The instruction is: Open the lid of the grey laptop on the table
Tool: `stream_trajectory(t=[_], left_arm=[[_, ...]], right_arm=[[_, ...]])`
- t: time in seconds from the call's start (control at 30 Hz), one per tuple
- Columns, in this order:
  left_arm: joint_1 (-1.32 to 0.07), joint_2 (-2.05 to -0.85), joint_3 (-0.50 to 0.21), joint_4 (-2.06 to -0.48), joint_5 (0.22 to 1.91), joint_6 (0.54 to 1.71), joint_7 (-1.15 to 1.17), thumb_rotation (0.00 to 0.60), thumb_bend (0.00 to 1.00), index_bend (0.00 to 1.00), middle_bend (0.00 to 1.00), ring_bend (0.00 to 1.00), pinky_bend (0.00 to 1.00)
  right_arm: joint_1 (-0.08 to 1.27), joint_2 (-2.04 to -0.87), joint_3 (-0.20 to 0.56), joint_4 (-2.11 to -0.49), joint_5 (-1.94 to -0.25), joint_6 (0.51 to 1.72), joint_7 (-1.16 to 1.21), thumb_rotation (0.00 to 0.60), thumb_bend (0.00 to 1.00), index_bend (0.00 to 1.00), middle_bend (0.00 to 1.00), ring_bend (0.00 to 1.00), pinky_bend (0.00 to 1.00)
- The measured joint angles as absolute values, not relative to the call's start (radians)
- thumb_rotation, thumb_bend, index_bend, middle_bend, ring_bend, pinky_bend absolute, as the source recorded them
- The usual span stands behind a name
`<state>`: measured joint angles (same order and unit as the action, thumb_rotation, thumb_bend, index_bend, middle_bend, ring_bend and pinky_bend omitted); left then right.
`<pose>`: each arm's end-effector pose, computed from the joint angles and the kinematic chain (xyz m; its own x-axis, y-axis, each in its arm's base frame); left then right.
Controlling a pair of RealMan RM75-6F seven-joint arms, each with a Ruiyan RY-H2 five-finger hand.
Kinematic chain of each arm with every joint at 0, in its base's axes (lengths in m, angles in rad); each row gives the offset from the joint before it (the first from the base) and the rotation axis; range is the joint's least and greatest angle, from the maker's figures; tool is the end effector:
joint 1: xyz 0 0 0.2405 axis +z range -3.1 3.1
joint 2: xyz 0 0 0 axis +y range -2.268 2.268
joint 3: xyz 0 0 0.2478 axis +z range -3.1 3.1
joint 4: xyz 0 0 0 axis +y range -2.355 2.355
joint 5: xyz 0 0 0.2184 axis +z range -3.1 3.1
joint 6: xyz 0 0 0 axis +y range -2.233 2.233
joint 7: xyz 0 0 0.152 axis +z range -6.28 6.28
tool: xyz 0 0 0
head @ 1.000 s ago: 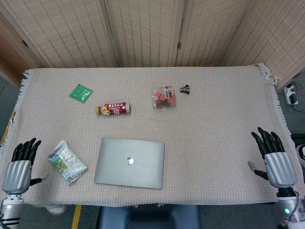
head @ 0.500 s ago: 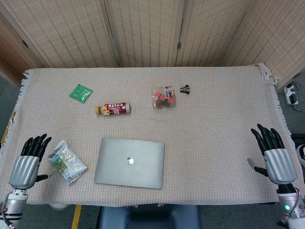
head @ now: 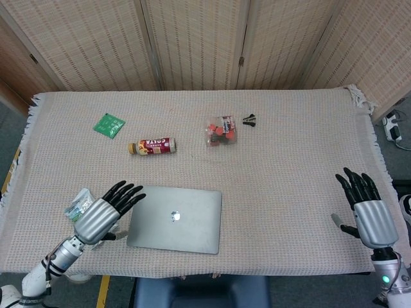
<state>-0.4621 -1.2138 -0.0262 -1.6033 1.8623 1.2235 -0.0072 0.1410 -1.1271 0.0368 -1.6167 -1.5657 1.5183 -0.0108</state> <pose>-0.1848 0.2528 0.0614 0.4833 0.0981 0.8700 0.6853 -0.6608 -0.3062 -0.2842 -0.2019 0.1437 0.3954 0.0402 0.9176 -0.9091 -0.1258 0.3972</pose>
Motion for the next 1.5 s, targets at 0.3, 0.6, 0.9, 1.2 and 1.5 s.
stream_trajectory(t=[0.3,0.6,0.9,1.2,1.5], left_arm=[[-0.576,-1.304,-0.001,-1.684,1.884,1.052,0.065,0.600,0.13,0.07,0.07,0.03,0.00],[-0.624,-1.458,0.009,-1.653,1.853,0.982,0.145,0.600,0.13,0.10,0.07,0.04,0.00],[-0.644,-1.580,0.010,-1.543,1.766,0.944,0.194,0.600,0.13,0.10,0.07,0.04,0.00],[-0.641,-1.628,0.015,-1.481,1.712,0.947,0.234,0.600,0.13,0.10,0.07,0.04,0.00],[-0.639,-1.654,0.028,-1.427,1.683,0.963,0.237,0.600,0.13,0.10,0.07,0.04,0.00]], right_arm=[[0.141,-1.142,0.036,-1.600,-1.569,1.500,0.002,0.600,0.29,0.00,0.00,0.04,0.00],[0.140,-1.145,0.038,-1.597,-1.573,1.494,0.008,0.600,0.29,0.00,0.00,0.03,0.00],[0.131,-1.147,0.041,-1.587,-1.571,1.503,0.026,0.600,0.29,0.00,0.00,0.03,0.00],[0.132,-1.150,0.045,-1.578,-1.567,1.493,0.036,0.600,0.29,0.00,0.00,0.03,0.00],[0.132,-1.153,0.047,-1.574,-1.563,1.485,0.039,0.600,0.29,0.00,0.00,0.03,0.00]])
